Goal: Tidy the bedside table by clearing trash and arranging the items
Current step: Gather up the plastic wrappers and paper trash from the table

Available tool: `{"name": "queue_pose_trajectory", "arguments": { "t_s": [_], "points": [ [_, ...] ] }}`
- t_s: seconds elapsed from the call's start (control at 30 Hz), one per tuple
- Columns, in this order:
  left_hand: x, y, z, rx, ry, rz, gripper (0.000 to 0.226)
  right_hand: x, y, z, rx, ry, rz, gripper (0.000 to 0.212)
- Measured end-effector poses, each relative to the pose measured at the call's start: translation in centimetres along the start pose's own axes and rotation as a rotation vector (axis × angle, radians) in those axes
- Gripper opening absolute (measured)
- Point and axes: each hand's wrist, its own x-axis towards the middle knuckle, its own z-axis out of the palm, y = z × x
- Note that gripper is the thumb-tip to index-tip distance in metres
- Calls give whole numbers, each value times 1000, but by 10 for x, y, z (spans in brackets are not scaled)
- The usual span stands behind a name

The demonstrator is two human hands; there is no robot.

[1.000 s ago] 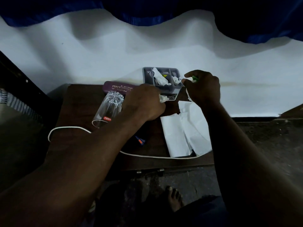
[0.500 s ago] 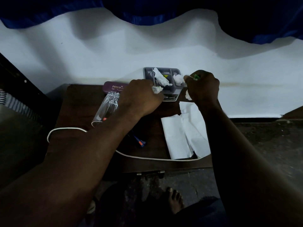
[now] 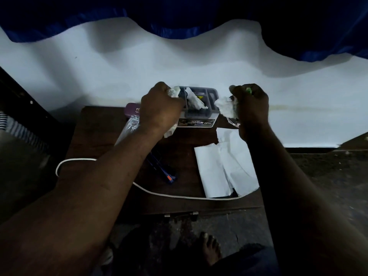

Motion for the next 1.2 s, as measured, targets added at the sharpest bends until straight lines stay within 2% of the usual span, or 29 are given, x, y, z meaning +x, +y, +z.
{"name": "queue_pose_trajectory", "arguments": {
  "t_s": [0.1,0.2,0.27,0.33,0.47,0.67,0.8,0.9,0.97,1.03,1.2],
  "points": [
    [4,-4,-5,-88,59,-62,22,-5,2,12,-53,-40,-12,22],
    [6,-6,-8,-112,48,-48,22,-3,4,20,-126,-67,-59,20],
    [6,-6,-10,-93,40,-22,16,-3,5,24,-329,-60,-133,23],
    [5,-6,-12,-85,34,-12,14,-3,6,24,-633,-50,-260,33],
    [5,-10,-17,-59,40,-17,15,-4,11,42,-1079,-63,-491,35],
    [3,-18,-25,-19,12,31,17,-8,26,63,-1283,11,-412,40],
    [6,-24,-30,-31,26,42,18,-10,20,62,-1201,32,-418,36],
    [8,-23,-34,-63,33,25,14,-8,5,56,-915,92,-371,29],
    [9,-21,-35,-96,30,13,13,-5,-3,51,-717,67,-310,23],
    [11,-21,-36,-145,21,-10,16,-8,-9,47,-638,45,-248,22],
    [10,-18,-37,-308,-10,-99,43,-31,-11,40,-491,-31,-126,19]
  ]
}}
